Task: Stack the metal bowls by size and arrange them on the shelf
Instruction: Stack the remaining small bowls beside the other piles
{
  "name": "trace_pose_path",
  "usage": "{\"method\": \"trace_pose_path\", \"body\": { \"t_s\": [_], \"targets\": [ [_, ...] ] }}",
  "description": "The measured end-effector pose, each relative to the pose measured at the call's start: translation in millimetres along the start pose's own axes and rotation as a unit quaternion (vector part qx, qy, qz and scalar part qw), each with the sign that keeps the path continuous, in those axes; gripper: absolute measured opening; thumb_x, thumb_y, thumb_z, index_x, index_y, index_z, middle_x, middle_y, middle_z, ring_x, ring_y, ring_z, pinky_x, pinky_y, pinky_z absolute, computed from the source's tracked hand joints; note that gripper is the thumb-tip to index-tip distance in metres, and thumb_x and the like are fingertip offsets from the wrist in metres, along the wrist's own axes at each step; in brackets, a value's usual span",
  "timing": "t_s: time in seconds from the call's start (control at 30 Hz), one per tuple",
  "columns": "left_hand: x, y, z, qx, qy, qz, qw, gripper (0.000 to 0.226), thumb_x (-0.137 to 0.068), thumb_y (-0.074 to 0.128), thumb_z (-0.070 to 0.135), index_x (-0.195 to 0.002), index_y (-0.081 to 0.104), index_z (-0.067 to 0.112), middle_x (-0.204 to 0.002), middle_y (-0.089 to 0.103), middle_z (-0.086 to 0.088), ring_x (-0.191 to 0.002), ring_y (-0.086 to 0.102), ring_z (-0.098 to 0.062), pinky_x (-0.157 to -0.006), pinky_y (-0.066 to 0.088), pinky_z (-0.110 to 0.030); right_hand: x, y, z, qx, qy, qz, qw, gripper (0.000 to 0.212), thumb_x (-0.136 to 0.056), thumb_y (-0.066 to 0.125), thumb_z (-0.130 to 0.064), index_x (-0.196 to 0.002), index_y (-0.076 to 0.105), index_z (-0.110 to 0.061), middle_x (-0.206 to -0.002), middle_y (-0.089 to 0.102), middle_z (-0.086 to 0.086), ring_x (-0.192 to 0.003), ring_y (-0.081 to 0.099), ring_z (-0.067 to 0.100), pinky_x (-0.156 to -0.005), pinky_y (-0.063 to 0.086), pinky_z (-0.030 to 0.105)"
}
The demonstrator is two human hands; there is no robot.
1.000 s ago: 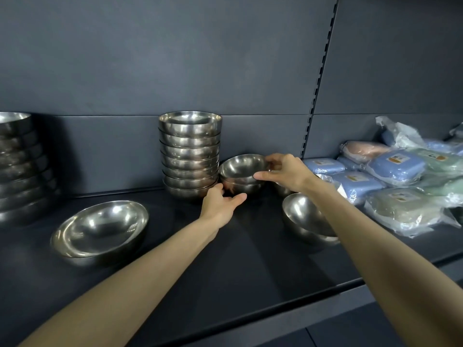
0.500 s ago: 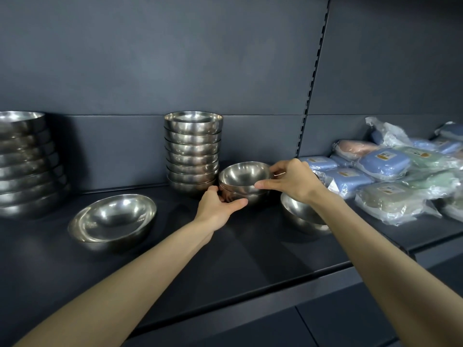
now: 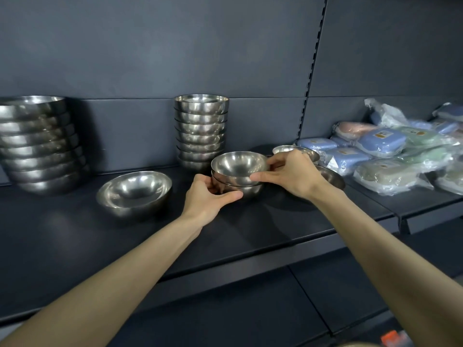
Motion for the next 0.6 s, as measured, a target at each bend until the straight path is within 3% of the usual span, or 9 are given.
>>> {"method": "trace_pose_path", "body": {
  "t_s": [0.23,0.33,0.4,0.53,0.6],
  "targets": [
    [8,-5,3,-0.014,0.003,-0.054,0.998,0.066,-0.064,0.087,0.028,-0.113,0.044,0.022,-0.099,0.059,0.013,-0.097,0.06,-0.005,-0.085,0.046,-0.021,16,4,1,-0.029,0.014,0.01,0.999,0.062,-0.06,0.082,-0.054,-0.107,0.068,-0.015,-0.097,0.07,-0.005,-0.097,0.065,0.009,-0.088,0.05,0.02],
    [6,-3,-1,-0.012,0.005,-0.085,0.996,0.063,-0.062,0.088,0.026,-0.112,0.05,0.019,-0.104,0.067,0.006,-0.101,0.063,-0.008,-0.093,0.049,-0.026,20,11,5,-0.064,0.038,-0.002,0.997,0.092,-0.062,0.083,-0.051,-0.138,0.046,-0.015,-0.122,0.062,0.001,-0.111,0.061,0.017,-0.097,0.048,0.028],
    [5,-1,-3,-0.01,0.011,-0.094,0.995,0.06,-0.063,0.087,0.023,-0.113,0.054,0.018,-0.102,0.07,0.003,-0.099,0.064,-0.008,-0.092,0.049,-0.025,24,19,5,-0.083,0.046,-0.012,0.995,0.102,-0.065,0.083,-0.046,-0.147,0.032,-0.011,-0.131,0.056,0.002,-0.121,0.055,0.018,-0.1,0.044,0.027],
    [7,-3,0,-0.006,0.021,-0.081,0.996,0.051,-0.066,0.085,0.019,-0.109,0.059,0.017,-0.096,0.071,0.004,-0.095,0.065,-0.009,-0.087,0.05,-0.022,28,26,5,-0.13,0.044,-0.021,0.99,0.056,-0.072,0.082,-0.033,-0.119,0.053,-0.019,-0.1,0.066,-0.015,-0.105,0.064,0.007,-0.076,0.046,0.007],
    [12,-6,4,0.002,0.025,-0.07,0.997,0.05,-0.066,0.085,0.02,-0.109,0.059,0.019,-0.097,0.068,0.008,-0.096,0.064,-0.007,-0.085,0.049,-0.02,30,24,4,-0.149,0.042,-0.012,0.988,0.053,-0.071,0.082,-0.033,-0.116,0.059,-0.017,-0.096,0.069,-0.014,-0.095,0.065,-0.001,-0.072,0.046,0.004]
  ]
}}
Point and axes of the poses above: each hand's wrist, its own x-axis away from the middle knuckle, its own y-axis out of the palm, z = x × y, the point moved 8 cm from there along -x, towards the middle knuckle
